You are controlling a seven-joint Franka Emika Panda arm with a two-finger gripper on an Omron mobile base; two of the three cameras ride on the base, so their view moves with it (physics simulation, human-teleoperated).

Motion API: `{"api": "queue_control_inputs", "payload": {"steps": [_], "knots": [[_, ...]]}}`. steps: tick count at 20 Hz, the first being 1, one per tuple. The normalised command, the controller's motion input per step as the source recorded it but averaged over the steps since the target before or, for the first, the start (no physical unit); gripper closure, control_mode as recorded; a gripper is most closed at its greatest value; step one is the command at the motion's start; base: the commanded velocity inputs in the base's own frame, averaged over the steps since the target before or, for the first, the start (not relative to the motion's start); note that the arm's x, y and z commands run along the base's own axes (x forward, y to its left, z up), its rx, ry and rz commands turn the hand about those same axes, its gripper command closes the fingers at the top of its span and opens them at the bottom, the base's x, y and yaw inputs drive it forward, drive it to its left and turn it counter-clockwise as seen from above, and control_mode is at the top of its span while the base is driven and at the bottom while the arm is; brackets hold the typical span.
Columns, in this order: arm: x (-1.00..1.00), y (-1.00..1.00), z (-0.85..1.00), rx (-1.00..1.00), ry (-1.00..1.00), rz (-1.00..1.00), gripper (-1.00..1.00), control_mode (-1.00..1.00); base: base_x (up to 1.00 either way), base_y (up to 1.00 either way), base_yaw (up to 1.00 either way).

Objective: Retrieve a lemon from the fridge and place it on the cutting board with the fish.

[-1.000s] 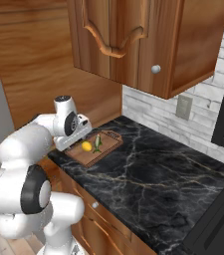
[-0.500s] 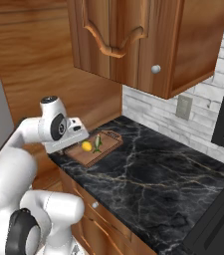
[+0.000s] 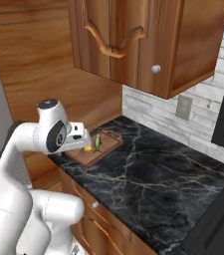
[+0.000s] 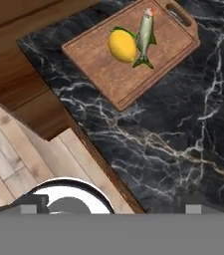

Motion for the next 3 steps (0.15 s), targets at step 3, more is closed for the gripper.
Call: {"api": "queue_control_inputs", "payload": {"steps": [3], "knots": [[-0.81, -0.5, 0.0, 0.1, -0.5, -0.04, -1.0, -1.0, 0.0, 0.0, 0.0]]}}
